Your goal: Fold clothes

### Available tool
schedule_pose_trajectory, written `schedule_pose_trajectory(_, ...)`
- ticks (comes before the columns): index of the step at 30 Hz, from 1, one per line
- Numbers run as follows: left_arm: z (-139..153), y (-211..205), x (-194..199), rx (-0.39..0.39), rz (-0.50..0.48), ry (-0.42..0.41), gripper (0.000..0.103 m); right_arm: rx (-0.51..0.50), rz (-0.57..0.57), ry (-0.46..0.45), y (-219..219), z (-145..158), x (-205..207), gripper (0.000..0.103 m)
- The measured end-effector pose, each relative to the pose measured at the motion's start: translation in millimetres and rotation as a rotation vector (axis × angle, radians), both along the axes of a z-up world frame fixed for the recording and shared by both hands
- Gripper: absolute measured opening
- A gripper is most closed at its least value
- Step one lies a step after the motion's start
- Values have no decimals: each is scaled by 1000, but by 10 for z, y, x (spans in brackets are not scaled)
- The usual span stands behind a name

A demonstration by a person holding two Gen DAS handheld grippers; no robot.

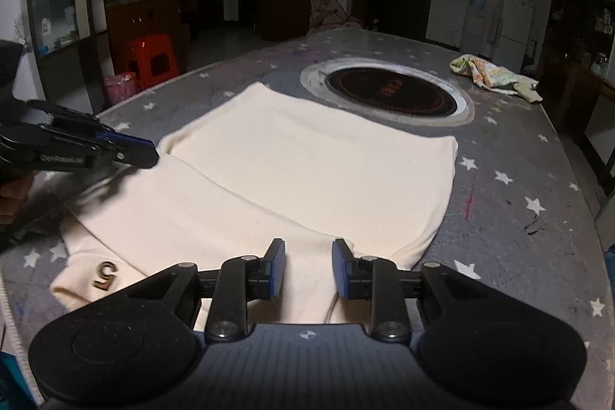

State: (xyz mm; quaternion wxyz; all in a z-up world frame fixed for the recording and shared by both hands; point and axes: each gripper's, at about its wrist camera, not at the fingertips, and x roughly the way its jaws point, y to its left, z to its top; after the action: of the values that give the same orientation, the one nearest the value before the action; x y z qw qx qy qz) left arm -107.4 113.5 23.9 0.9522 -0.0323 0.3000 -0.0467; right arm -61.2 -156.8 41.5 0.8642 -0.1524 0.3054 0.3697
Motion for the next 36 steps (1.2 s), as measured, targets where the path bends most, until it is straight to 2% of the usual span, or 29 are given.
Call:
schedule_pose_trajectory(11, -7, 31, -3, -8, 19, 0, 12, -119, 84, -14, -101, -32, -239, 30)
schedule_pose_trajectory(15, 48, -48, -35, 1, 9, -10, 12, -104, 79, -29, -113, 25, -231, 30)
schedule_pose_trajectory(22, 129, -328, -62, 0, -104, -33, 14, -27, 53, -53, 32, 57, -72, 30)
schedule_pose_trajectory(27, 74, -397, -63, 6, -149, -9, 15, -42, 21, -10, 47, -75, 62, 30)
schedule_pose_trajectory(29, 78, -419, -131, 11, -180, -9, 19, -41, 19, -10, -5, -50, 26, 30)
schedule_pose_trajectory(36, 46, -537, -403, 47, -293, 1, 20, -102, 105, -10, -102, -44, -227, 30)
